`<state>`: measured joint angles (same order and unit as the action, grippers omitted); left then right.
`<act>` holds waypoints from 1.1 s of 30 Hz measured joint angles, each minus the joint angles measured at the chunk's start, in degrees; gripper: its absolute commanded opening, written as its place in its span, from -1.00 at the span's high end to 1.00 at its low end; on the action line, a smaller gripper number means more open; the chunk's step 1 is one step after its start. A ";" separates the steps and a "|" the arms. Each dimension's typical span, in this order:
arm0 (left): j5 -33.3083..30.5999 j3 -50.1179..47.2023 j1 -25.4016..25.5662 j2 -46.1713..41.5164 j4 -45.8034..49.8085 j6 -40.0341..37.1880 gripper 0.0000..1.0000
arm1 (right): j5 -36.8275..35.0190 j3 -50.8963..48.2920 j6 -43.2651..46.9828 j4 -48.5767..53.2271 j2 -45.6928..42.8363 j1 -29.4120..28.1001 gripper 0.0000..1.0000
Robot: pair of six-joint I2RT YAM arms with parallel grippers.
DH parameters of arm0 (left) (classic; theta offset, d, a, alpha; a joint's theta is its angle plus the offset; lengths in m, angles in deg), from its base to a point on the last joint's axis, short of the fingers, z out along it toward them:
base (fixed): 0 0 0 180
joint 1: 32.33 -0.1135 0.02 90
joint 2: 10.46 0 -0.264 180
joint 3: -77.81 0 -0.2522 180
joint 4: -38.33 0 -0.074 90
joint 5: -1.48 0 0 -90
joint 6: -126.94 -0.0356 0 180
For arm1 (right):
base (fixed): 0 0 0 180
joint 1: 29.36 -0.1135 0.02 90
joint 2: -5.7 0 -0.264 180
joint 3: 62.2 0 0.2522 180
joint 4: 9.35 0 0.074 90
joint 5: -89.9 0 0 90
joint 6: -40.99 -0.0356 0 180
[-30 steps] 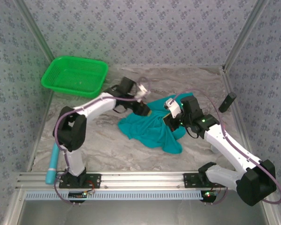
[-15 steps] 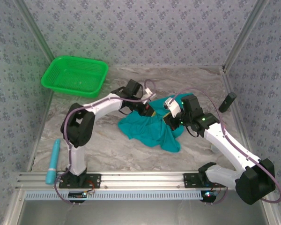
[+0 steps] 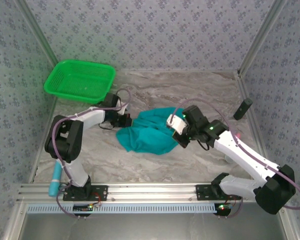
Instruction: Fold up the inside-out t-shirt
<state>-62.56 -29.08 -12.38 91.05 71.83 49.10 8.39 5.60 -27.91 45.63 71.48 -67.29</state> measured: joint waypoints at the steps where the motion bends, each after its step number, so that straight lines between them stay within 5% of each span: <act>1: -1.14 -0.83 0.17 0.28 0.22 0.04 0.87 | -1.90 0.00 0.70 1.57 1.05 -1.11 1.00; 4: -4.63 -1.25 0.98 0.22 1.60 -0.42 0.55 | -6.93 0.00 3.06 5.66 5.18 -4.42 1.00; 10: -6.51 0.13 3.34 -0.94 4.63 -1.95 0.17 | -4.74 0.02 7.43 9.86 12.00 -10.91 0.43; 13: -4.94 0.13 4.22 -4.74 6.12 -1.95 0.11 | -2.45 0.70 8.04 8.72 9.60 -10.21 0.22; 19: -0.66 0.13 7.50 -15.93 6.67 -1.73 0.01 | 1.60 2.40 6.95 -2.58 5.16 -7.13 0.22; 25: 0.39 0.20 12.87 -12.85 3.56 -0.83 -0.01 | 2.86 2.23 7.02 -10.51 12.98 -6.95 0.14; 29: -2.03 0.52 15.85 -7.61 1.18 -4.24 -0.04 | 0.15 1.20 7.41 -13.20 18.80 -7.10 0.20; 33: -5.68 4.48 17.18 -0.20 0.13 -7.37 0.37 | -4.33 0.42 7.48 -14.84 23.39 -7.08 0.88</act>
<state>-68.24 -24.60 4.80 90.86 71.97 41.74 4.06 6.02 -20.43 30.78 94.87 -74.37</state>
